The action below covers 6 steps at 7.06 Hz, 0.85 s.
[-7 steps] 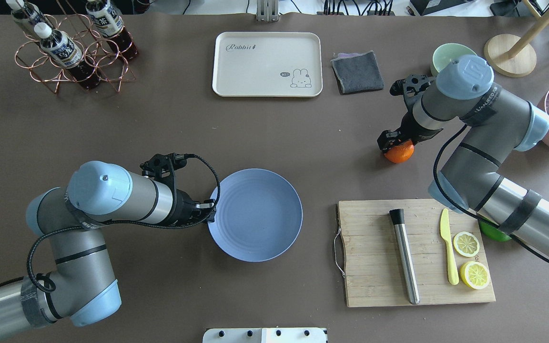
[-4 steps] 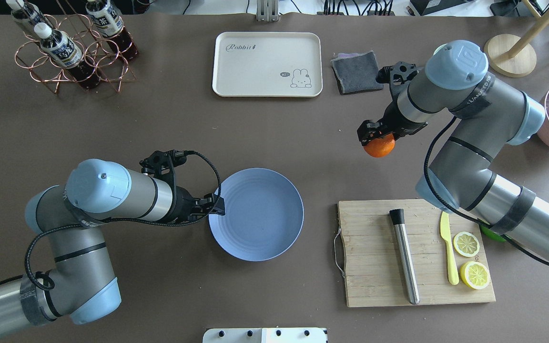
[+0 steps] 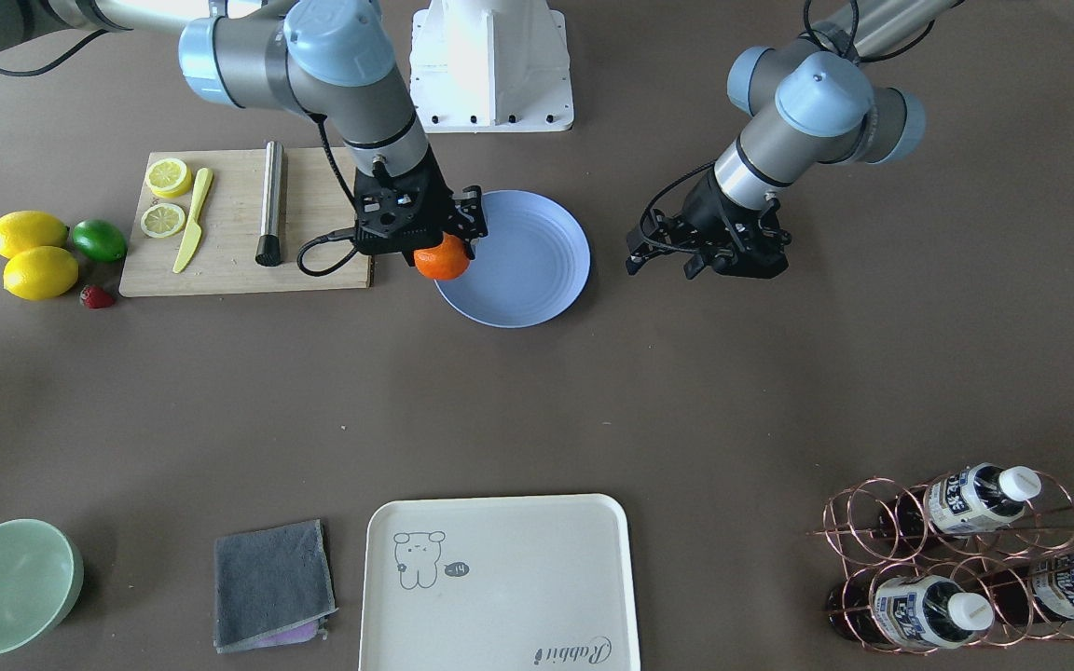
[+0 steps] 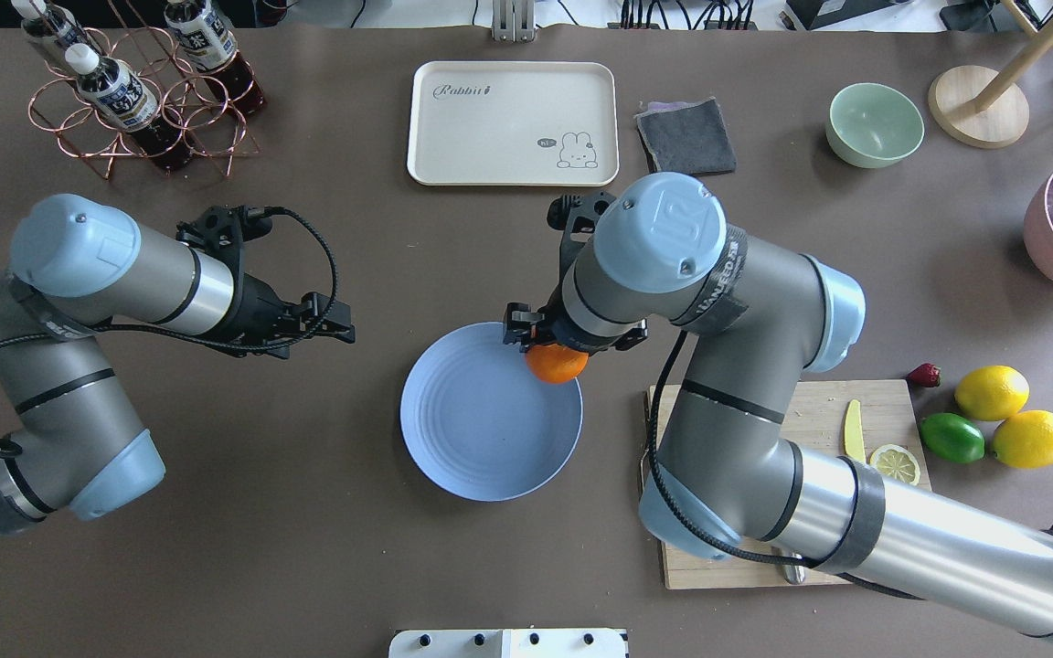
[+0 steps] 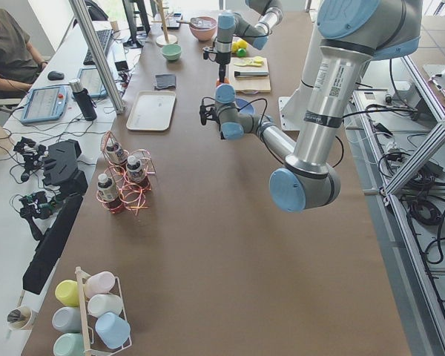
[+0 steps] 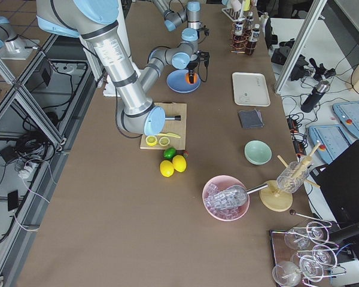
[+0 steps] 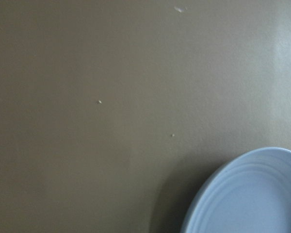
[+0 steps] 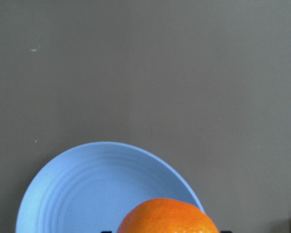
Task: Pick orange to plate
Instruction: 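Carry the orange with the right gripper and lower it onto the blue plate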
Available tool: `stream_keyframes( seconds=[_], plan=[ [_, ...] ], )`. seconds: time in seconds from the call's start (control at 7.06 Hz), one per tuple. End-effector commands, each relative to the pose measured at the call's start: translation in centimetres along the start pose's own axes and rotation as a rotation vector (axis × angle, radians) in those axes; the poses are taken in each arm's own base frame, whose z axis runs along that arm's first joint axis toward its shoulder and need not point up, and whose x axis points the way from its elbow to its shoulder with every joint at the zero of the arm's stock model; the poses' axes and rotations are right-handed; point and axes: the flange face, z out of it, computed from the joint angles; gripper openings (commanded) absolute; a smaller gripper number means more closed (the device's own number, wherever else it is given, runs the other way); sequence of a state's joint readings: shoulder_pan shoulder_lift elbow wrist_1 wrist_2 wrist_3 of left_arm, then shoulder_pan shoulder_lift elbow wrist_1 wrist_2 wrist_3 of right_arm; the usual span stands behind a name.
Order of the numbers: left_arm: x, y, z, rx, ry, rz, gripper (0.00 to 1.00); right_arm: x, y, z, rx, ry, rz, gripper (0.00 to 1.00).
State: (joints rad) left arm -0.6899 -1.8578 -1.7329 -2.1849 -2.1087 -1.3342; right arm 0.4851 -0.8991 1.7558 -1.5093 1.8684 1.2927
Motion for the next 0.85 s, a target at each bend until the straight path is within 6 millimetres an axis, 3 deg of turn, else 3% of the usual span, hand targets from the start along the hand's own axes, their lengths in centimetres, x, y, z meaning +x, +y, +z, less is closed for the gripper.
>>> stream_keyframes(
  seconds=[0.0, 0.28, 0.71],
  plan=[
    [-4.8, -2.0, -1.8, -0.016, -0.031, 0.026, 0.97, -4.1, 4.7, 3.6, -0.010, 0.034, -0.002, 0.00],
    [-5.4, -1.9, -1.9, -0.006, -0.037, 0.022, 0.97, -5.5, 5.8, 5.8, -0.030, 0.053, -0.010, 0.00],
    [-5.3, -1.7, -2.2, -0.004, -0.034, 0.023, 0.97, -4.9, 6.5, 8.0, -0.038, 0.093, -0.012, 0.00]
  ],
)
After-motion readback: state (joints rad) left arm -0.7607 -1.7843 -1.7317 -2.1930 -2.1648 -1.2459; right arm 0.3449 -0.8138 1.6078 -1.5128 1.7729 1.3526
